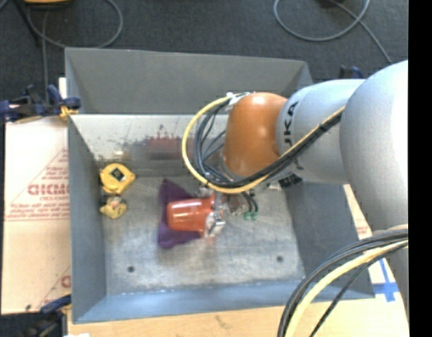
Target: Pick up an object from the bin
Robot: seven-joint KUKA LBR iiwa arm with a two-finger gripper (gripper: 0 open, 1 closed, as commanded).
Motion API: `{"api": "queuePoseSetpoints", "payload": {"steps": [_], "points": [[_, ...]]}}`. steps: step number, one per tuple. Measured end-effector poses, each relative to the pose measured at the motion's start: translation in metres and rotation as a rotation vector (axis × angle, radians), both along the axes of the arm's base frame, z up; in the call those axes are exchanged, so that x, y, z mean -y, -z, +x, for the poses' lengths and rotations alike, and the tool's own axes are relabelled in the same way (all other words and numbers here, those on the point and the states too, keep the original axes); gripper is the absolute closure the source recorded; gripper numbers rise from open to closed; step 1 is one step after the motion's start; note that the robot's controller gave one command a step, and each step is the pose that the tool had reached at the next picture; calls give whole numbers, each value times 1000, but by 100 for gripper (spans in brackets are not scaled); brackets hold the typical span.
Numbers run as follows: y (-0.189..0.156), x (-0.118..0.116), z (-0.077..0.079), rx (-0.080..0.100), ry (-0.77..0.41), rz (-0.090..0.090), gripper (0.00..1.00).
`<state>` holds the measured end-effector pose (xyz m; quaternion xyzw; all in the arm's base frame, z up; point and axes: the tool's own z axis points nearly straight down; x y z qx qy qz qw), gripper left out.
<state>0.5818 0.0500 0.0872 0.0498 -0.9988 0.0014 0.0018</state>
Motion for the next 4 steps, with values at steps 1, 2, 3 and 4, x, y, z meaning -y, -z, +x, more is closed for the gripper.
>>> {"api": "queuePoseSetpoints", "payload": {"steps": [1,2,3,4], "points": [[0,0,0,1,-1,0,100],[-3,0,-1,10,-1,3,100],[-3,0,-1,10,-3,3,100],[-3,0,-1,10,-4,3,100]]}}
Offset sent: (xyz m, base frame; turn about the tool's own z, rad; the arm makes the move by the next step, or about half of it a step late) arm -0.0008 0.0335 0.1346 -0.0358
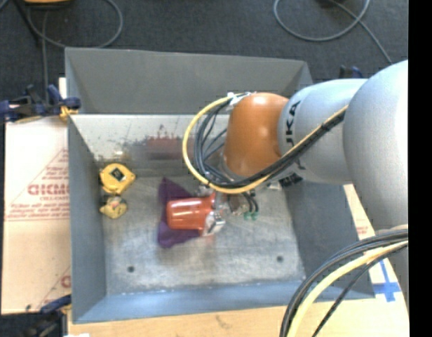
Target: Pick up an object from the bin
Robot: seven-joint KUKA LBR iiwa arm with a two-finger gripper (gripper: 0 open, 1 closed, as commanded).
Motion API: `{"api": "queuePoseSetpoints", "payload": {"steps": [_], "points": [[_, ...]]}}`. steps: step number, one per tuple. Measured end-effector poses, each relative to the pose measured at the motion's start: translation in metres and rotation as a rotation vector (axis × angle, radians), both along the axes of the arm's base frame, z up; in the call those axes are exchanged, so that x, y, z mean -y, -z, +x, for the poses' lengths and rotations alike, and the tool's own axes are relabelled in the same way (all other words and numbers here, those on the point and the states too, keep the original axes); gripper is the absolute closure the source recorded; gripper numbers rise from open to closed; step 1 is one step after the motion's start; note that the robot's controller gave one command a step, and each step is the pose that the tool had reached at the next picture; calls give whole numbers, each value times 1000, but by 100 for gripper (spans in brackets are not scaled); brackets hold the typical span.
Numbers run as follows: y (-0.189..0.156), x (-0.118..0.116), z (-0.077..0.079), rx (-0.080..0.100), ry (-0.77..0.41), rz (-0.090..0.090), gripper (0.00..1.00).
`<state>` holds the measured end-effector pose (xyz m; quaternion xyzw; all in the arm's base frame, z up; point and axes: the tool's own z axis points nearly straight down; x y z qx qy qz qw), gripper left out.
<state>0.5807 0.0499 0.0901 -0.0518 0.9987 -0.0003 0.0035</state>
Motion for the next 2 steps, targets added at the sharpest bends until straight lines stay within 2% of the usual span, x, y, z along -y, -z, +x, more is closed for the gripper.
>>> {"api": "queuePoseSetpoints", "payload": {"steps": [2], "points": [[0,0,0,0,-2,0,100]]}}
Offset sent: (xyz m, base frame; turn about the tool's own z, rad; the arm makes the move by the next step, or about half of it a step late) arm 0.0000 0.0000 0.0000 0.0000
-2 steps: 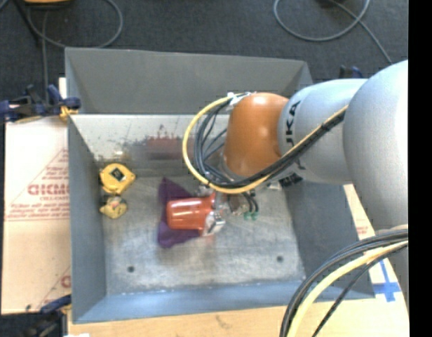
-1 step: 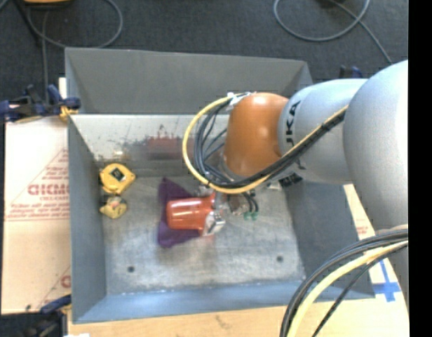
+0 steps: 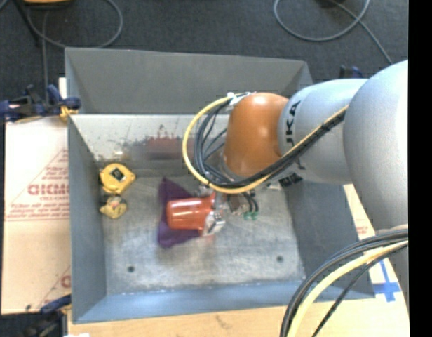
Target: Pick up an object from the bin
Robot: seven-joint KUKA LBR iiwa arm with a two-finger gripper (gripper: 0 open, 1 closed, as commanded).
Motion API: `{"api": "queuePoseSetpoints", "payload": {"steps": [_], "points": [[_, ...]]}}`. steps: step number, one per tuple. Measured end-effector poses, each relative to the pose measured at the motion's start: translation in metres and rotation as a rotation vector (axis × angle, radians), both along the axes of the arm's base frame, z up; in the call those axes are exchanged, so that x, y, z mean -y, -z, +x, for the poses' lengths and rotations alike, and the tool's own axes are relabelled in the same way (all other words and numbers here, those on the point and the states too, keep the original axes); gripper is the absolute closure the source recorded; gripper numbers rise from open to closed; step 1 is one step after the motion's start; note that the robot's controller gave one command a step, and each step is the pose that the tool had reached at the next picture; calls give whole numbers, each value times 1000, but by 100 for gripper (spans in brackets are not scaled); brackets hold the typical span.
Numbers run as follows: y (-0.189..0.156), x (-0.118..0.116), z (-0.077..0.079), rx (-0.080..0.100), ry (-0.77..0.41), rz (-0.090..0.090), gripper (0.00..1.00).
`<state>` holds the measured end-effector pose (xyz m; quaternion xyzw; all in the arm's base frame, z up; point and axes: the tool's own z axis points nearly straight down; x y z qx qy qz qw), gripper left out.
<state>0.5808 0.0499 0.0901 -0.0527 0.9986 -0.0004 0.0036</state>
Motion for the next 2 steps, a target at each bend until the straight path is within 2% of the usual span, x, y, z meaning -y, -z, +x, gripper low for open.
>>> {"api": "queuePoseSetpoints", "payload": {"steps": [2], "points": [[0,0,0,0,-1,0,100]]}}
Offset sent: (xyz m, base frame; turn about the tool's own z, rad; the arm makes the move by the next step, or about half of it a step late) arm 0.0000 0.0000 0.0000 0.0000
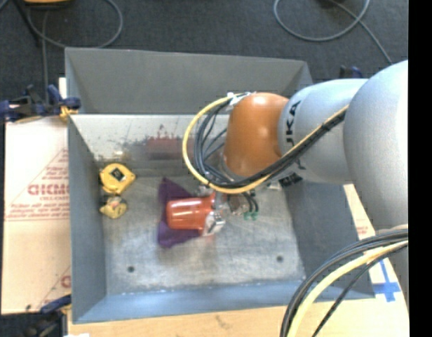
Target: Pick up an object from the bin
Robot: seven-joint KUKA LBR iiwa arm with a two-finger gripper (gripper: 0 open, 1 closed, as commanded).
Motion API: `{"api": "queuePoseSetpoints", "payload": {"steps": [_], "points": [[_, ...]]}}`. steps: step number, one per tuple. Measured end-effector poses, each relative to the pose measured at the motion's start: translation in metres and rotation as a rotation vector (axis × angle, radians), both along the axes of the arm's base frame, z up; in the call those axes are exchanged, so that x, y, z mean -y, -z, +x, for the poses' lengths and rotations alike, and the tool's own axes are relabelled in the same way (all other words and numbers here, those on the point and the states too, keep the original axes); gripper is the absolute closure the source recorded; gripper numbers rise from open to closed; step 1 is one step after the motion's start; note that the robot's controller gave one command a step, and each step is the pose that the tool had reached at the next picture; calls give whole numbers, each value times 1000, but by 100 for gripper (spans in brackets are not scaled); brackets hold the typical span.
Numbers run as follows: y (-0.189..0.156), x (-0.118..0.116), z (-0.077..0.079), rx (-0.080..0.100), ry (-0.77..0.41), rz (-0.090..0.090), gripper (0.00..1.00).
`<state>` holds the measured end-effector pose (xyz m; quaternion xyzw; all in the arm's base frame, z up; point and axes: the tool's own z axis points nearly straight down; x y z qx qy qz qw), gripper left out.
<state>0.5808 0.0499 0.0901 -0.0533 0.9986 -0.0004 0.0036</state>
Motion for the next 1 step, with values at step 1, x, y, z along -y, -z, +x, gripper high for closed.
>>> {"api": "queuePoseSetpoints", "payload": {"steps": [1], "points": [[0,0,0,0,0,0,100]]}}
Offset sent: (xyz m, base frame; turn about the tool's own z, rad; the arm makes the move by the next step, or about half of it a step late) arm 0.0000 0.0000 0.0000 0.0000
